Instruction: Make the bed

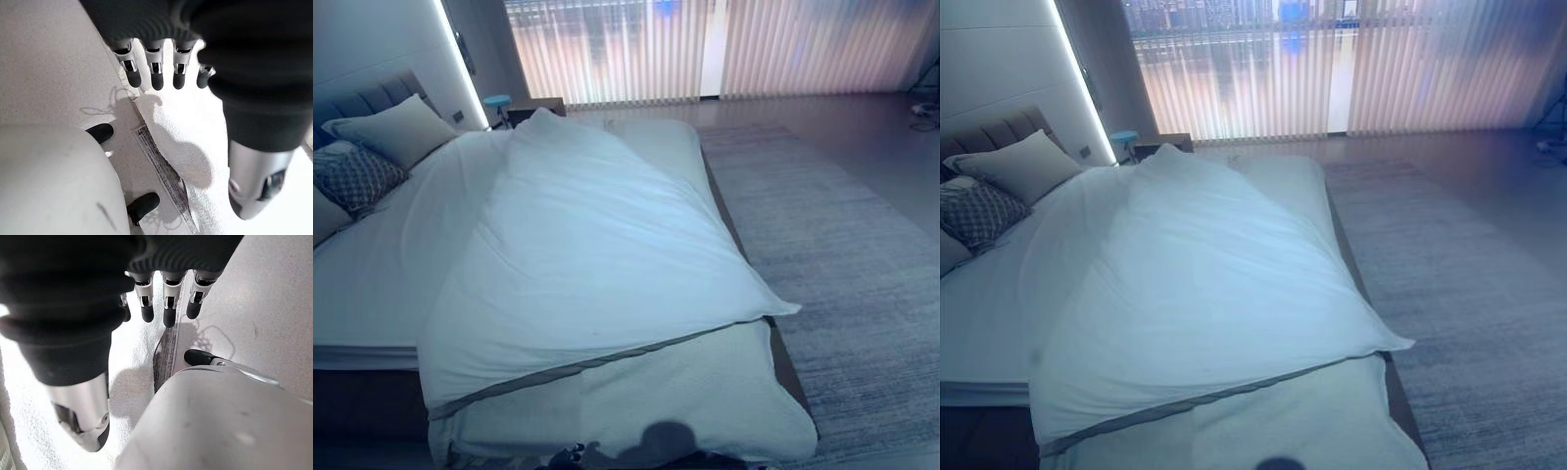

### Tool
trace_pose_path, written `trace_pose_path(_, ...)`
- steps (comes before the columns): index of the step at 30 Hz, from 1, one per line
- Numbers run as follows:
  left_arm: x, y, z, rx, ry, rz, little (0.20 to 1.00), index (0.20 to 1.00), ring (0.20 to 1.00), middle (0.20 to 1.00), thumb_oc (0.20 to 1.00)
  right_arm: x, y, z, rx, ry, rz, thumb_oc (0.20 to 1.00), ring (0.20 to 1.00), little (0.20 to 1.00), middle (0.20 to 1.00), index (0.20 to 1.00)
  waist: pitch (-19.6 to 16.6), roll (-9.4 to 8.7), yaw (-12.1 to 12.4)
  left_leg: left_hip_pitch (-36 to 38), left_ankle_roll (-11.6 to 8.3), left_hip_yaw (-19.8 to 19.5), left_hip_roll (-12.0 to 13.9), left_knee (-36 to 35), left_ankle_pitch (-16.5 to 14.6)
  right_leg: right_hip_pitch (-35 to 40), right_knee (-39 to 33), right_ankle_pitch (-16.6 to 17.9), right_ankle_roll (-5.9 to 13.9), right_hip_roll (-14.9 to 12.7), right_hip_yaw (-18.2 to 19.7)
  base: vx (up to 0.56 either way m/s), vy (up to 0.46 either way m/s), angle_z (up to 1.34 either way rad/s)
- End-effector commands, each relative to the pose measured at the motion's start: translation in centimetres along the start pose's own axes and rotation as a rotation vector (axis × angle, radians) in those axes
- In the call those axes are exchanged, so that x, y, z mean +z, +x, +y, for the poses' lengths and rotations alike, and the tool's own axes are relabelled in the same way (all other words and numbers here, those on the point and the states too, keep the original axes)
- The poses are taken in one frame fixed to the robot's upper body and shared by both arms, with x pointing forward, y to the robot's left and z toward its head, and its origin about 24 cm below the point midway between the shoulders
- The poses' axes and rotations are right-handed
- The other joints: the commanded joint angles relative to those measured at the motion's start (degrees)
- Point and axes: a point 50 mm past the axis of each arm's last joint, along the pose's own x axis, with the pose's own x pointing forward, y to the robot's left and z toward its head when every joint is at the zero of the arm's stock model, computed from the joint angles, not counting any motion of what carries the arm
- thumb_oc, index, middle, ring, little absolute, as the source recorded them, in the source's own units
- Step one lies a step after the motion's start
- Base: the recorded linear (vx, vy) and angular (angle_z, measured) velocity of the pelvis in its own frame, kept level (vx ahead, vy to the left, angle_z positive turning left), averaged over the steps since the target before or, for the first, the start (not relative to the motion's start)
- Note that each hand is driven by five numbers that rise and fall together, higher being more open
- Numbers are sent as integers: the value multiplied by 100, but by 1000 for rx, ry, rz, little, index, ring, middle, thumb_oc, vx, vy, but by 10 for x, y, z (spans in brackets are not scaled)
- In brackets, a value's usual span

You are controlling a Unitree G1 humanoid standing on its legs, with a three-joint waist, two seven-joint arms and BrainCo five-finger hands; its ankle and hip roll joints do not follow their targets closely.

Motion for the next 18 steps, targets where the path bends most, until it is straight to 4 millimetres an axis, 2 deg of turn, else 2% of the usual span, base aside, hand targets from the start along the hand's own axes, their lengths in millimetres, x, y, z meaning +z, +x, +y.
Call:
trace_pose_path(1, 6, 2, 13, 59, -135, -4, 1000, 1000, 1000, 1000, 1000, 10, 3, 7, 20, 46, -27, 1000, 1000, 1000, 1000, 1000, -77, -399, -63, -246, 377, 29, -628, 87, 78, 87, 60, -112, 144, 67, -117, 0, 0, 0)
trace_pose_path(2, 6, 2, 13, 59, -135, -4, 1000, 1000, 1000, 1000, 1000, 10, 3, 7, 20, 46, -27, 1000, 1000, 1000, 1000, 1000, -77, -399, -63, -246, 377, 29, -628, 87, 78, 87, 60, -112, 144, 67, -117, 0, 0, 0)
trace_pose_path(3, 11, 2, 16, 85, -238, -28, 1000, 1000, 1000, 1000, 1000, 12, 3, 5, 9, 63, -35, 1000, 1000, 1000, 1000, 1000, -21, -404, -58, -273, 379, 17, -632, 64, 102, 49, 64, -101, 141, 79, -118, 0, 0, 0)
trace_pose_path(5, 14, 2, 17, 87, -279, -42, 1000, 1000, 1000, 1000, 1000, 11, 2, 5, 5, 73, -37, 1000, 1000, 1000, 1000, 1000, -1, -407, -64, -284, 377, 21, -634, 28, 124, 29, 72, -105, 142, 86, -128, -19, -3, -5)
trace_pose_path(9, 43, 5, 28, 129, -451, -154, 1000, 1000, 1000, 1000, 1000, 18, 2, -5, -42, 131, -69, 1000, 1000, 1000, 1000, 1000, 250, -446, -160, -537, 313, 116, -586, 68, 188, -271, 316, -154, 140, 82, -267, -52, 14, -3)
trace_pose_path(10, 43, 5, 28, 129, -451, -154, 1000, 1000, 1000, 1000, 1000, 18, 2, -5, -42, 131, -70, 1000, 1000, 1000, 1000, 1000, 249, -446, -160, -539, 313, 116, -586, 70, 187, -272, 318, -154, 140, 82, -267, -39, 39, -1)
trace_pose_path(11, 59, 5, 32, 138, -527, -217, 1000, 1000, 1000, 1000, 1000, 26, 3, -9, -57, 164, -104, 1000, 1000, 1000, 1000, 1000, 413, -458, -205, -672, 324, 161, -580, 215, 163, -414, 487, -194, 136, 75, -270, -43, 28, 0)
trace_pose_path(12, 59, 5, 32, 138, -527, -217, 1000, 1000, 1000, 1000, 1000, 26, 3, -9, -57, 164, -105, 1000, 1000, 1000, 1000, 1000, 412, -458, -205, -677, 325, 162, -580, 219, 162, -418, 489, -195, 136, 75, -270, -93, 50, -1)
trace_pose_path(13, 70, 5, 36, 149, -565, -250, 1000, 1000, 1000, 1000, 1000, 32, 3, -12, -68, 176, -123, 1000, 1000, 1000, 1000, 1000, 537, -462, -232, -790, 327, 174, -588, 306, 160, -549, 618, -213, 134, 67, -263, -127, 53, -1)
trace_pose_path(15, 99, 3, 47, 170, -644, -346, 1000, 1000, 1000, 1000, 1000, 50, 4, -16, -83, 181, -185, 1000, 1000, 1000, 1000, 1000, 854, -479, -295, -1184, 327, 240, -600, 621, 130, -990, 1005, -266, 149, 31, -242, -279, 83, -3)
trace_pose_path(16, 127, -1, 57, 185, -731, -440, 1000, 1000, 1000, 1000, 1000, 71, 3, -19, -96, 190, -255, 1000, 1000, 1000, 1000, 1000, 1086, -499, -337, -1604, 300, 275, -622, 946, 100, -1413, 1356, -291, 171, 17, -221, -256, 61, -8)
trace_pose_path(17, 127, -1, 57, 185, -731, -440, 1000, 1000, 1000, 1000, 1000, 71, 3, -19, -97, 190, -255, 1000, 1000, 1000, 1000, 1000, 1076, -498, -337, -1626, 301, 276, -622, 961, 94, -1434, 1369, -296, 171, 16, -220, -232, 65, -19)
trace_pose_path(18, 143, -5, 65, 197, -783, -496, 1000, 1000, 1000, 1000, 1000, 82, 3, -20, -101, 212, -289, 1000, 1000, 1000, 1000, 1000, 1188, -508, -371, -1851, 287, 291, -649, 1154, 63, -1669, 1585, -311, 183, -3, -231, -129, 41, -13)
